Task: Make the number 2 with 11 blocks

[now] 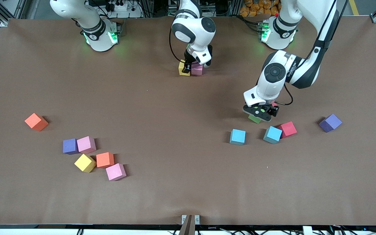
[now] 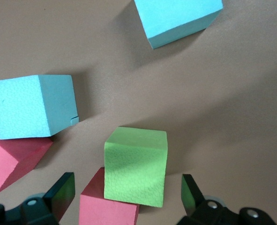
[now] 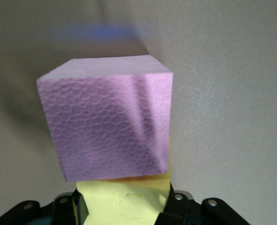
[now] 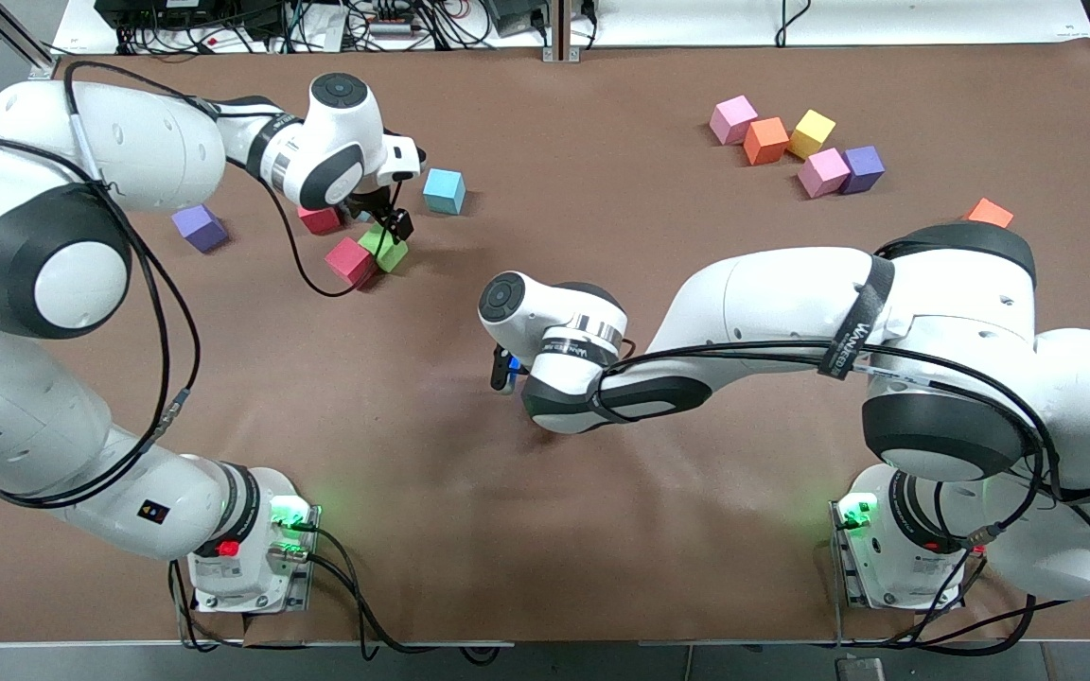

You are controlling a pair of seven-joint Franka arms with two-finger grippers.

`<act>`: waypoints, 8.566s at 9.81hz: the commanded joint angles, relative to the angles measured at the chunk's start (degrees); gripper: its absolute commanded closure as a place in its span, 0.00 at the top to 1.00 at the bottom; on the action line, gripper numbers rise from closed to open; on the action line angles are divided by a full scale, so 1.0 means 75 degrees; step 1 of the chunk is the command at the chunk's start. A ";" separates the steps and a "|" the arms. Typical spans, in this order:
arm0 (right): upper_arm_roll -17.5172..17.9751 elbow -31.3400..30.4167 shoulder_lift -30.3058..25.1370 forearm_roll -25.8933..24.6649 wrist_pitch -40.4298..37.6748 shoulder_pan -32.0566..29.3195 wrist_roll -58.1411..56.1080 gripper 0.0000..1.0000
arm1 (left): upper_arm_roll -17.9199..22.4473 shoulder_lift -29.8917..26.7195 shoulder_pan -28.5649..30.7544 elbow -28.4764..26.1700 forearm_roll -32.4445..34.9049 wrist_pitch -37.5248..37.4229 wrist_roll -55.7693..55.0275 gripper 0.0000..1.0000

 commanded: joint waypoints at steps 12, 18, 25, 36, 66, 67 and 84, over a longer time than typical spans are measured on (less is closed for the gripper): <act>-0.0009 0.0446 0.0415 -0.0277 0.0031 0.0252 0.0803 1.00 | 0.0073 0.0201 -0.0052 -0.0525 0.0195 0.0802 0.0094 1.00; -0.0009 0.0364 0.0041 -0.0277 -0.0331 0.0171 0.0640 1.00 | 0.0085 0.0294 -0.0052 -0.0560 0.0195 0.0943 0.0082 1.00; -0.0021 0.0387 -0.0778 -0.0277 -0.1184 -0.0717 0.0042 1.00 | 0.0061 -0.0418 -0.0005 -0.0537 0.0101 0.0815 -0.0957 0.00; -0.1662 0.1664 -0.1297 -0.0125 -0.1412 -0.4278 0.0018 1.00 | -0.1190 -0.1170 -0.0040 -0.0572 0.0148 0.0009 -0.0293 0.00; -0.1521 0.2767 0.1471 0.3051 0.1322 -0.6136 -0.0488 0.28 | -0.4918 -0.1077 -0.0040 -0.2095 0.0171 0.1353 0.1875 0.00; -0.1521 0.2755 0.1342 0.3051 0.1042 -0.6007 -0.0196 0.28 | -0.4977 -0.1054 -0.0040 -0.2095 0.0183 0.1353 0.1875 0.00; -0.1510 0.2404 0.0733 0.3566 0.0758 -0.4553 0.2536 0.29 | -0.5107 -0.0397 -0.0064 -0.1838 0.0816 0.1353 0.1816 0.00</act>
